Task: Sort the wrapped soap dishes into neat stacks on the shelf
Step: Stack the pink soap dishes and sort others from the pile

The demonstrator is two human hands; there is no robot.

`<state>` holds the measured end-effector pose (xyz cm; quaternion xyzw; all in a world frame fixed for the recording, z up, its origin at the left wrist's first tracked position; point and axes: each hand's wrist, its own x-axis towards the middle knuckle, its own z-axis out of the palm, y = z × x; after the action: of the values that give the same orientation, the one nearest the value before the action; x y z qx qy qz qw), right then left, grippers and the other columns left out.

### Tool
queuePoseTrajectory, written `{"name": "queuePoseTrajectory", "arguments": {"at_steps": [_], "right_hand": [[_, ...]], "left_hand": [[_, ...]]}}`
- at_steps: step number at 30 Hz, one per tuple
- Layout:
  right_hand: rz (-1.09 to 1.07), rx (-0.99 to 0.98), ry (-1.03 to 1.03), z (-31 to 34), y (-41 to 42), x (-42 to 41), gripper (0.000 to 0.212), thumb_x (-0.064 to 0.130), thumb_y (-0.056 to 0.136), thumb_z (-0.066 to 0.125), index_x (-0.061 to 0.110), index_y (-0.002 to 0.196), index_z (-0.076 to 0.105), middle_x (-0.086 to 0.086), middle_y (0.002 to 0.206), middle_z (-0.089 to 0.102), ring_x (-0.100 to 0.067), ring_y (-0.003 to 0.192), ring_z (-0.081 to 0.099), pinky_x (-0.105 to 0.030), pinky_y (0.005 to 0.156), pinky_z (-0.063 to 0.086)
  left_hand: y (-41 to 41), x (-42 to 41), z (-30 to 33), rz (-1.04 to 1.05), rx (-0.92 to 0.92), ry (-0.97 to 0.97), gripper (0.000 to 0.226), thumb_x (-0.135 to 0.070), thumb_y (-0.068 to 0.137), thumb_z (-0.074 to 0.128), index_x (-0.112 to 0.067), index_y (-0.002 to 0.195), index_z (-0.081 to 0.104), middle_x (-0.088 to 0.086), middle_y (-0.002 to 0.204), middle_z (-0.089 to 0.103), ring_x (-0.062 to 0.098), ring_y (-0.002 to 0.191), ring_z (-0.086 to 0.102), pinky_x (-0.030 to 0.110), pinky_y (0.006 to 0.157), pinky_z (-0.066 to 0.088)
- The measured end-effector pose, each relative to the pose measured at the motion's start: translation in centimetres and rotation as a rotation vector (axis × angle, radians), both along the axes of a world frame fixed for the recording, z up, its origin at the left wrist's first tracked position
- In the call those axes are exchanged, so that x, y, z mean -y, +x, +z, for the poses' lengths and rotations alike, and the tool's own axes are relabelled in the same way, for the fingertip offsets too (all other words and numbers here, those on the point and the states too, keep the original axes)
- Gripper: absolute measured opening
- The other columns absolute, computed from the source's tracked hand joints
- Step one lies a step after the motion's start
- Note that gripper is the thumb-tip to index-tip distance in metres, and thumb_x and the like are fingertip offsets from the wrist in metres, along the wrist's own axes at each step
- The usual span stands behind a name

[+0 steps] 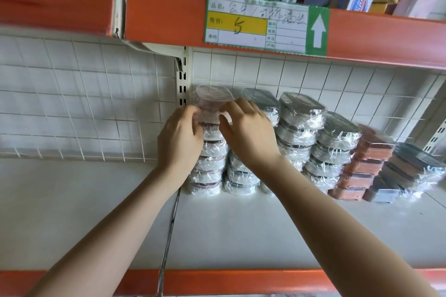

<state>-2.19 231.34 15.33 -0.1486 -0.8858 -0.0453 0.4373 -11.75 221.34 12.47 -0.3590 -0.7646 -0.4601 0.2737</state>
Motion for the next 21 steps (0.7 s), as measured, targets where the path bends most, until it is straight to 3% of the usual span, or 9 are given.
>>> {"name": "queuePoseTrajectory", "arguments": {"at_steps": [4, 9, 14, 21], "right_hand": [[0.027, -0.023, -0.016, -1.7, 2.3, 0.1, 0.022, 0.029, 0.086, 0.049, 0.016, 0.091, 0.066, -0.002, 0.086, 0.065, -0.027, 0.080, 0.062, -0.030, 0.057, 0.047], [0.007, 0.101, -0.096, -4.6, 5.0, -0.7, 0.020, 0.031, 0.086, 0.051, 0.017, 0.093, 0.063, 0.000, 0.088, 0.064, -0.028, 0.083, 0.063, -0.034, 0.055, 0.049], [0.014, 0.237, -0.264, -6.6, 8.7, -2.5, 0.025, 0.036, 0.093, 0.047, 0.020, 0.107, 0.061, 0.000, 0.106, 0.064, -0.025, 0.100, 0.060, -0.035, 0.072, 0.049], [-0.081, 0.330, -0.330, -8.5, 15.7, -5.5, 0.029, 0.039, 0.094, 0.048, 0.022, 0.115, 0.057, 0.003, 0.116, 0.060, -0.023, 0.108, 0.058, -0.034, 0.079, 0.047]], "left_hand": [[2.4, 1.3, -1.7, -0.053, -0.077, 0.030, 0.021, 0.000, 0.081, 0.056, -0.014, 0.095, 0.064, 0.000, 0.093, 0.068, 0.025, 0.083, 0.062, 0.032, 0.067, 0.048], [5.1, 1.6, -4.4, -0.093, -0.052, -0.175, 0.018, -0.004, 0.079, 0.060, -0.018, 0.090, 0.063, -0.004, 0.083, 0.068, 0.025, 0.068, 0.060, 0.029, 0.057, 0.044], [6.9, 0.6, -6.0, -0.153, -0.020, -0.393, 0.017, -0.013, 0.086, 0.056, -0.020, 0.098, 0.065, -0.005, 0.097, 0.069, 0.022, 0.086, 0.064, 0.030, 0.066, 0.045], [11.5, -2.3, -7.4, -0.200, -0.002, -0.574, 0.021, -0.024, 0.091, 0.049, -0.023, 0.109, 0.060, -0.006, 0.112, 0.066, 0.022, 0.098, 0.061, 0.031, 0.072, 0.045]]}}
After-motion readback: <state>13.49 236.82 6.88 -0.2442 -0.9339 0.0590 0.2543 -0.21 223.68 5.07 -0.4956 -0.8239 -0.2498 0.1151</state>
